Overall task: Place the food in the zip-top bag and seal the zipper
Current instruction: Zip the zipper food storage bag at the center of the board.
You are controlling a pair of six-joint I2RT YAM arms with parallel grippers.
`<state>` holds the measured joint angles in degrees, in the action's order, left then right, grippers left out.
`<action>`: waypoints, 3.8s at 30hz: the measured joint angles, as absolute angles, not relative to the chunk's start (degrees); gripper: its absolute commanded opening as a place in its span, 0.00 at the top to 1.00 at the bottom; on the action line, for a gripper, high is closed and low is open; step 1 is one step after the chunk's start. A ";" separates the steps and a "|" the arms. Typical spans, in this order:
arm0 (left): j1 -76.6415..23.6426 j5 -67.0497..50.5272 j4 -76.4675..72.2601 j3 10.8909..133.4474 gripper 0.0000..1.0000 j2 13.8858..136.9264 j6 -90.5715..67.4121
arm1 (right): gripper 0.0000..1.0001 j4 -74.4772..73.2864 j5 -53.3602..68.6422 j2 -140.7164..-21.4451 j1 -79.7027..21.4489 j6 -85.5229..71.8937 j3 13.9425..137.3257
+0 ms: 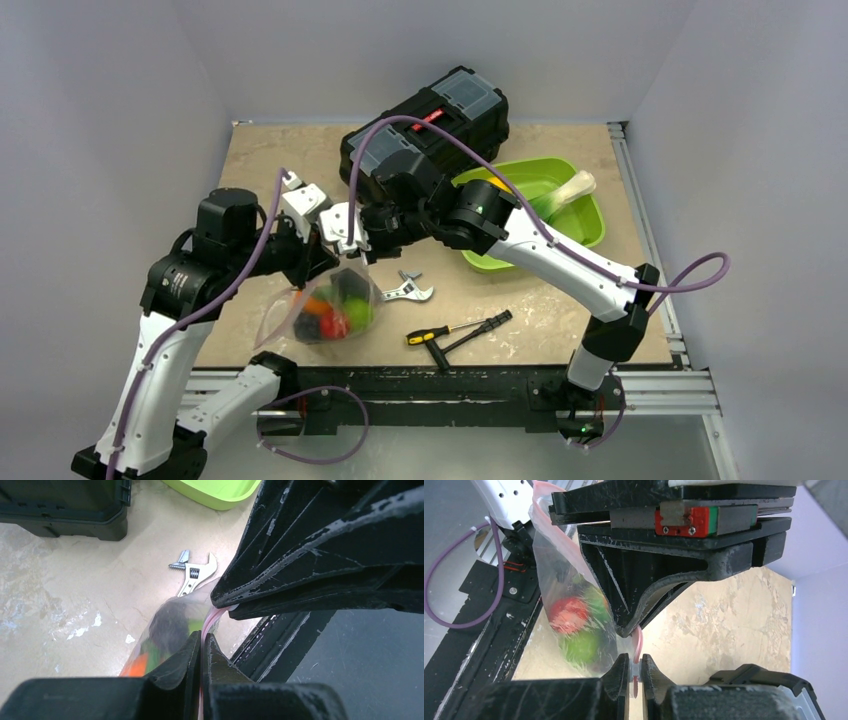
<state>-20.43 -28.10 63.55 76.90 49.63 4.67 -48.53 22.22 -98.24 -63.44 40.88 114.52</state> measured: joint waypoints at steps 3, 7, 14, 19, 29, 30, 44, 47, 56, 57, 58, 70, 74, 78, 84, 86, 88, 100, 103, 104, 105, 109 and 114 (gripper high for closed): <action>-20.43 -28.34 63.72 76.90 1.00 49.47 5.21 | 1.00 -48.49 23.70 -98.24 -63.40 41.17 114.52; -20.43 -28.60 64.07 76.90 1.00 49.34 5.43 | 1.00 -48.12 26.30 -98.24 -63.31 41.17 114.24; -20.40 -29.43 64.36 76.36 1.00 48.23 5.65 | 1.00 -47.90 28.97 -98.24 -63.26 40.82 114.04; -20.40 -29.85 64.36 76.05 1.00 47.42 5.67 | 1.00 -47.09 29.65 -98.26 -63.24 38.81 113.99; -20.38 -31.20 63.70 75.29 1.00 45.58 5.63 | 1.00 -41.58 30.83 -98.35 -62.98 33.32 112.03; -20.38 -31.31 63.66 75.24 1.00 45.43 5.61 | 1.00 -41.32 31.14 -98.41 -62.96 32.91 112.03; -20.69 -32.53 64.40 74.54 1.00 43.79 5.34 | 0.33 -33.28 39.46 -96.60 -61.69 28.88 104.79; -20.75 -32.84 63.20 74.46 1.00 44.47 5.26 | 0.31 -32.32 36.40 -92.58 -62.35 26.61 99.20; -20.78 -32.84 62.19 74.43 1.00 45.93 5.19 | 0.51 -36.03 23.22 -86.50 -62.85 22.83 98.61; -20.78 -32.84 62.17 74.43 1.00 46.04 5.19 | 0.53 -36.88 22.06 -87.11 -62.85 22.41 99.61; -20.78 -32.82 62.17 74.43 1.00 46.13 5.19 | 0.56 -37.47 21.23 -87.88 -62.85 22.06 100.55; -20.71 -32.40 62.15 74.39 1.00 46.17 5.13 | 1.00 -41.23 18.76 -93.58 -62.96 21.41 104.86; -20.71 -32.29 62.08 74.39 1.00 46.17 5.13 | 1.00 -41.01 18.81 -93.56 -63.00 21.39 104.75; -20.71 -32.29 62.02 74.39 0.88 46.17 4.80 | 1.00 -36.82 18.94 -91.55 -63.00 20.25 100.60; -20.73 -31.79 59.20 73.23 0.38 43.77 2.22 | 1.00 -27.07 17.96 -84.16 -63.20 14.87 89.25; -20.73 -31.16 57.80 72.10 0.31 41.98 1.02 | 1.00 -25.36 17.76 -82.24 -63.24 12.51 86.87; -20.73 -30.89 56.38 71.57 0.30 40.25 -0.38 | 1.00 -24.29 17.87 -81.93 -63.26 10.85 86.74; -20.75 -34.61 45.47 68.93 0.48 40.34 -4.25 | 1.00 -20.23 20.34 -82.11 -63.26 6.55 86.39; -20.78 -35.42 44.51 68.03 0.59 40.53 -4.69 | 1.00 -20.10 20.45 -82.13 -63.26 6.28 86.39; -20.78 -35.73 44.23 67.90 0.62 40.51 -4.73 | 1.00 -20.01 20.45 -82.13 -63.22 6.11 86.39; -20.78 -35.86 44.14 67.81 0.66 40.47 -4.73 | 1.00 -19.90 20.40 -82.13 -63.13 5.98 86.39; -20.80 -36.23 43.72 67.24 0.84 39.70 -4.78 | 1.00 -19.55 20.29 -82.13 -63.05 5.69 86.35; -20.80 -35.77 43.88 66.83 0.92 38.92 -4.71 | 1.00 -18.39 19.62 -82.13 -63.05 4.40 85.80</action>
